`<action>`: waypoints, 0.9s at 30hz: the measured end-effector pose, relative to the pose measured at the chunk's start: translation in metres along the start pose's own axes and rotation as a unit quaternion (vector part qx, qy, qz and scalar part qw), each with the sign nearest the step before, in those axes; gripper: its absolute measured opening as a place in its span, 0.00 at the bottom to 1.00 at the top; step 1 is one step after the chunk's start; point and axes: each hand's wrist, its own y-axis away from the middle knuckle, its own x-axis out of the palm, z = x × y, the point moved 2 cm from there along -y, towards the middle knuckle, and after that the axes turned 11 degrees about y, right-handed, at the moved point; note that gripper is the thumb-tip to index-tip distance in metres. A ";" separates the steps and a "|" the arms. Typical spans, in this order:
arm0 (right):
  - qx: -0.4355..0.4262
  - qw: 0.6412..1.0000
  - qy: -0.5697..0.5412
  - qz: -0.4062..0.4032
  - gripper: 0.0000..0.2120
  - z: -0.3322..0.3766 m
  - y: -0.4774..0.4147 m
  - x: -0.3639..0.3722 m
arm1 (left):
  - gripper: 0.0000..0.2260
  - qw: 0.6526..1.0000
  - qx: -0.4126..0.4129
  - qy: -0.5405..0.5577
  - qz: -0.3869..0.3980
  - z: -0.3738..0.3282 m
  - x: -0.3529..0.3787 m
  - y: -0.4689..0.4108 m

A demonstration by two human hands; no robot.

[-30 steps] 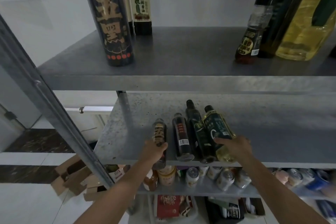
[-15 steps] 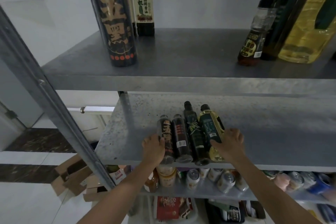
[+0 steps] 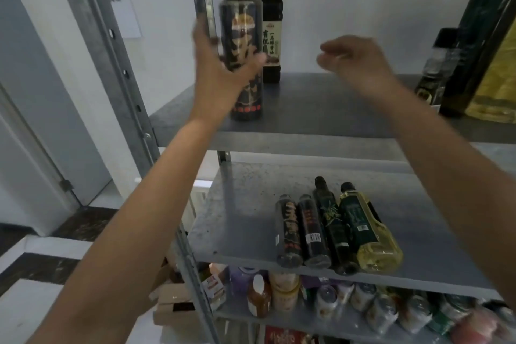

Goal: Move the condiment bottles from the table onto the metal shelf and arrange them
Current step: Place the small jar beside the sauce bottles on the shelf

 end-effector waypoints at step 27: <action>0.207 0.959 -0.002 -0.194 0.19 -0.081 0.059 -0.038 | 0.26 0.998 -0.042 0.000 0.037 -0.026 0.021 0.055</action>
